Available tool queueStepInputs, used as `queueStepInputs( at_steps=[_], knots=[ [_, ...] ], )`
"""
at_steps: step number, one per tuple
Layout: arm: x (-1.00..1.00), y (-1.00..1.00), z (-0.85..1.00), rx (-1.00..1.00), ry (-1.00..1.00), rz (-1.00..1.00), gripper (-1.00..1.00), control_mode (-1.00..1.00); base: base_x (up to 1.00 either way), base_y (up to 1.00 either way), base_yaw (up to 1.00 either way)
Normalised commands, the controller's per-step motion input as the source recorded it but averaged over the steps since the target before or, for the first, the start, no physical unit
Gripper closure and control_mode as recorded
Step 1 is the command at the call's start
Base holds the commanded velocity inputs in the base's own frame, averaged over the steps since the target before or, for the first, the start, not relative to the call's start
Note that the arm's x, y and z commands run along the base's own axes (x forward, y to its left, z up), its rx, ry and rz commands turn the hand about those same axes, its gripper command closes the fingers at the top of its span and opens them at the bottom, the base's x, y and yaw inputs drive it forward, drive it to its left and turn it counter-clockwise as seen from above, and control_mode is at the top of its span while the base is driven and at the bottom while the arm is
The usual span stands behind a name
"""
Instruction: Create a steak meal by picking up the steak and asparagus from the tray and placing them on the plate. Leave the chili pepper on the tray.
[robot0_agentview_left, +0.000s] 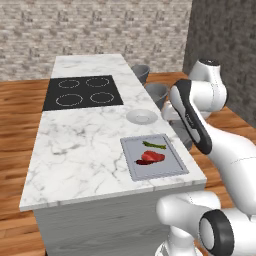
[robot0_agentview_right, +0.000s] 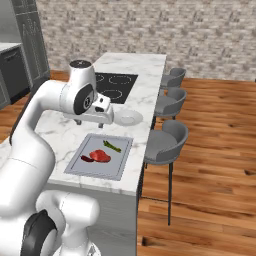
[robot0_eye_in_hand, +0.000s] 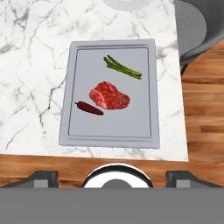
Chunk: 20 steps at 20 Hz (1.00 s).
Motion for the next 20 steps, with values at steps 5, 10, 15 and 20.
queueStepInputs(
  at_steps=[5,10,15,20],
  knots=[
    [-0.39,0.05,-0.03,-0.03,0.00,0.00,-1.00,-1.00,0.00,0.00,0.00],
    [-0.52,0.04,0.00,-0.04,0.00,0.00,-1.00,-1.00,0.00,0.00,0.00],
    [-0.43,0.00,0.02,0.00,0.00,0.00,-1.00,-1.00,0.00,0.00,0.00],
    [-0.43,-0.01,0.03,0.00,-0.01,0.00,-1.00,-1.00,0.00,0.00,0.00]
  ],
)
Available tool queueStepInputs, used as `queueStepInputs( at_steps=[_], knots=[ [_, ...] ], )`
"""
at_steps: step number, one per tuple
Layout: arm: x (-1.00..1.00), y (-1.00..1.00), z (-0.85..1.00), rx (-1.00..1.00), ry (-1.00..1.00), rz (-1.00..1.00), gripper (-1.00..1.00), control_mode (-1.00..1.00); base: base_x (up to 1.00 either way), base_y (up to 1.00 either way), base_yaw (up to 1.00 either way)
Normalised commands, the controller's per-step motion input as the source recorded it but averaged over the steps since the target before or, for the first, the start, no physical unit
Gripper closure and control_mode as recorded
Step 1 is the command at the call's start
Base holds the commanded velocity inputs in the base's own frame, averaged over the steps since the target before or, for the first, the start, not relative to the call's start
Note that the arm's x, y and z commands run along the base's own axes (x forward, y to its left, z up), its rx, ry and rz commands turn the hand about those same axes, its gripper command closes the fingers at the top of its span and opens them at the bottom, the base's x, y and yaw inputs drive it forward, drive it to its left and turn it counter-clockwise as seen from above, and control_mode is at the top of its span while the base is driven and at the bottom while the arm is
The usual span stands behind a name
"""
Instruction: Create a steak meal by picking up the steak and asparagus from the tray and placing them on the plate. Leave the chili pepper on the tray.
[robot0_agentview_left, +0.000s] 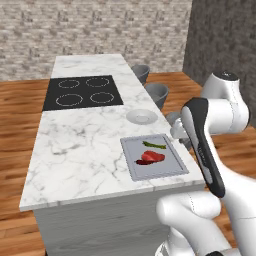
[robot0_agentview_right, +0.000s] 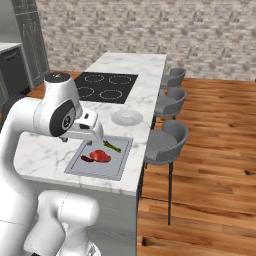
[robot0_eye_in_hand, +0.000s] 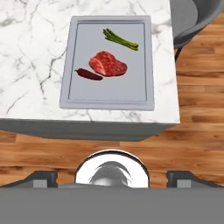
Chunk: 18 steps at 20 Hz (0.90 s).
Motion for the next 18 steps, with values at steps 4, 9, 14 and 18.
queueStepInputs(
  at_steps=[4,9,14,18],
  knots=[
    [-0.03,-0.02,0.00,0.00,0.00,0.00,-1.00,-1.00,0.00,0.00,0.00],
    [-0.04,0.00,0.00,0.00,0.00,0.00,-1.00,-1.00,0.00,0.00,0.00],
    [0.00,0.00,0.00,0.00,0.00,0.00,-1.00,1.00,-0.60,-0.42,0.00],
    [0.00,0.00,0.00,0.00,0.00,0.00,-1.00,1.00,-0.14,-0.99,0.02]
  ],
)
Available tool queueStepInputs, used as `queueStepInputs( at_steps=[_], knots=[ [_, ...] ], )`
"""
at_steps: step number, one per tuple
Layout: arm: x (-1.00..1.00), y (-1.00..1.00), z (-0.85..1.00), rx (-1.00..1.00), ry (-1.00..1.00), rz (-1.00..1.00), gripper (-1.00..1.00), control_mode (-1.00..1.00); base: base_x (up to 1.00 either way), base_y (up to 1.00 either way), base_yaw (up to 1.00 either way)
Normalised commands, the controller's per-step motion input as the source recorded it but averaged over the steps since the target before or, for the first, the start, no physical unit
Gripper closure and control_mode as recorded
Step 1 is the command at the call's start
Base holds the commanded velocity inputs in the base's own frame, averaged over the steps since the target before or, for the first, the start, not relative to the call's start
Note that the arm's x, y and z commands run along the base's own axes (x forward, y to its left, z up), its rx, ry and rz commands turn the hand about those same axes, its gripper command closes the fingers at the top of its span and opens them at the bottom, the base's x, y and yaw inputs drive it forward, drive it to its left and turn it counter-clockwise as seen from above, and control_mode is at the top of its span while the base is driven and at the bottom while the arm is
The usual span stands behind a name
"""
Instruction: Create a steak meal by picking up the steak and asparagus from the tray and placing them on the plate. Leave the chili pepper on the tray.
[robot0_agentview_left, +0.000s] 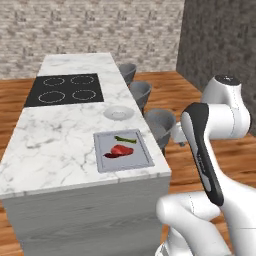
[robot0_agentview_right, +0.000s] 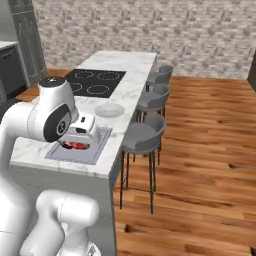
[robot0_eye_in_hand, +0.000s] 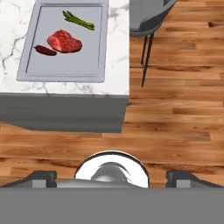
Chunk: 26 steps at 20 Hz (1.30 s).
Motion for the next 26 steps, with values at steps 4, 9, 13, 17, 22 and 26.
queueStepInputs(
  at_steps=[4,9,13,17,22,26],
  knots=[
    [0.00,0.00,0.00,0.00,0.00,0.00,-1.00,1.00,0.00,-1.00,0.29],
    [0.00,0.00,0.00,0.00,0.00,0.00,-1.00,1.00,0.00,-0.93,0.58],
    [0.00,0.00,0.00,0.00,0.00,0.00,-1.00,1.00,0.05,-0.81,0.63],
    [0.00,0.00,0.00,0.00,0.00,0.00,-1.00,1.00,0.38,-0.72,0.62],
    [0.00,0.00,0.00,0.00,0.00,0.00,-1.00,1.00,0.56,-0.73,0.54],
    [0.00,0.00,0.00,0.00,0.00,0.00,-1.00,1.00,0.43,-0.83,0.49]
  ],
)
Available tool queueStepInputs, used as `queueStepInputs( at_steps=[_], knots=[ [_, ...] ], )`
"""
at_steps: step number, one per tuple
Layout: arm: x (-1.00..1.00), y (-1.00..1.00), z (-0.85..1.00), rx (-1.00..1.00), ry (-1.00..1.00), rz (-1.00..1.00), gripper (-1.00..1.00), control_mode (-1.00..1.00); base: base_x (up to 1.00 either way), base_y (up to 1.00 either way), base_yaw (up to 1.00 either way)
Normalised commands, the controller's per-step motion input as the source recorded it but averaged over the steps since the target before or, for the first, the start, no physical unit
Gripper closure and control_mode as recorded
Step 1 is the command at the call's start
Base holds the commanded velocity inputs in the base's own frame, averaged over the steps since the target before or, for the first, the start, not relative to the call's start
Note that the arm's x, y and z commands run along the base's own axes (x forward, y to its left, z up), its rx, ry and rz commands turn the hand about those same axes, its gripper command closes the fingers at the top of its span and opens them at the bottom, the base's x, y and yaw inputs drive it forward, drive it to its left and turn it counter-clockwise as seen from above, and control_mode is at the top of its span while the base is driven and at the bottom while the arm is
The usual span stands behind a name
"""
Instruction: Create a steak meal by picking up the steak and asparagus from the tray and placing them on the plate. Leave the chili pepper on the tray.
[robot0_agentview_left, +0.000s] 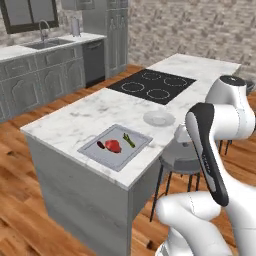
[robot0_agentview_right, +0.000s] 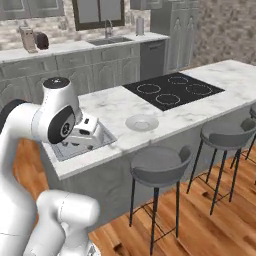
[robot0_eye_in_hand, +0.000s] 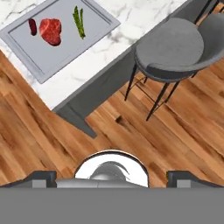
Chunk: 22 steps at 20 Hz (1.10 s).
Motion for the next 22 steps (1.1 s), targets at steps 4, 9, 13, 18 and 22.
queueStepInputs(
  at_steps=[4,9,13,18,22],
  knots=[
    [0.00,0.00,0.00,0.00,0.00,0.00,-1.00,1.00,0.39,-0.74,0.47],
    [0.00,0.00,0.00,0.00,0.00,0.00,-1.00,1.00,0.36,-0.73,0.47],
    [0.00,0.00,0.00,0.00,0.00,0.00,-1.00,1.00,0.23,-0.65,0.49],
    [0.00,0.00,0.00,0.00,0.00,0.00,-1.00,1.00,0.14,-0.53,0.52],
    [0.00,0.00,0.00,0.00,0.00,0.00,-1.00,1.00,0.20,-0.50,0.47]
  ],
)
